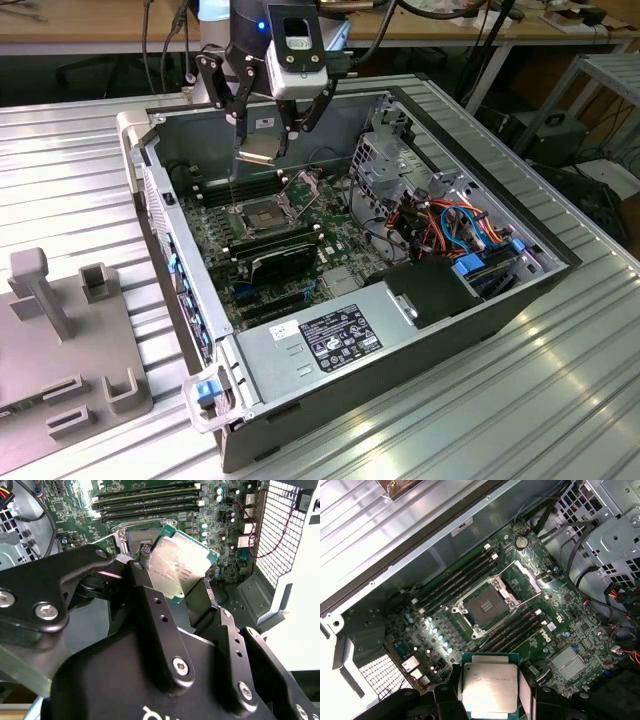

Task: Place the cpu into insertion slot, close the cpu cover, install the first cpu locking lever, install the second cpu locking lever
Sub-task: 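Place the cpu into insertion slot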

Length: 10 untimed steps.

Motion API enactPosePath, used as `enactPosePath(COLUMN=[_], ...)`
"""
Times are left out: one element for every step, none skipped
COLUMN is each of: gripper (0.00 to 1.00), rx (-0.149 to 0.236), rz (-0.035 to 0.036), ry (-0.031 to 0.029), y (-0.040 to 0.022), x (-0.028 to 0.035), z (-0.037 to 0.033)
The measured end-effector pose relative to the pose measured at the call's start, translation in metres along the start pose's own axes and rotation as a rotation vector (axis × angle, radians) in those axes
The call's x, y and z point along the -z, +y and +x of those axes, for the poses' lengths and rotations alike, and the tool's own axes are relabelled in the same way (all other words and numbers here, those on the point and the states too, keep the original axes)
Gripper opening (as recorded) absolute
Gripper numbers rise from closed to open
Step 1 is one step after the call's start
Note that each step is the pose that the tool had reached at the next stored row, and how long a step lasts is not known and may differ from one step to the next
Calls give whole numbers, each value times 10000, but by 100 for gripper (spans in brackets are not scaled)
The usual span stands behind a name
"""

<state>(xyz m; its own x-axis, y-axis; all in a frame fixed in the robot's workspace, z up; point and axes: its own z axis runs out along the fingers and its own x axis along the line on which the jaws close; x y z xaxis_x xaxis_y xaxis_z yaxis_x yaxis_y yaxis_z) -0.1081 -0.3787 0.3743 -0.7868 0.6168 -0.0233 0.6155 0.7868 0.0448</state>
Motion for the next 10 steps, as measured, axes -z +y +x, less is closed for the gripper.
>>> enactPosePath(gripper=[54,54,54,54,54,54,54,54,54,54], rx=[-62,-132,-213,-272,-409,-556,-681,-762,-863,-946], rz=[2,3,4,7,10,13,15,18,20,23], ry=[-3,-6,-10,-12,-19,-25,-31,-34,-39,-43], y=[0,0,0,0,0,1,1,1,0,0], x=[0,0,0,0,0,0,-1,-1,-1,-1], z=[0,0,0,0,0,0,0,0,0,0])
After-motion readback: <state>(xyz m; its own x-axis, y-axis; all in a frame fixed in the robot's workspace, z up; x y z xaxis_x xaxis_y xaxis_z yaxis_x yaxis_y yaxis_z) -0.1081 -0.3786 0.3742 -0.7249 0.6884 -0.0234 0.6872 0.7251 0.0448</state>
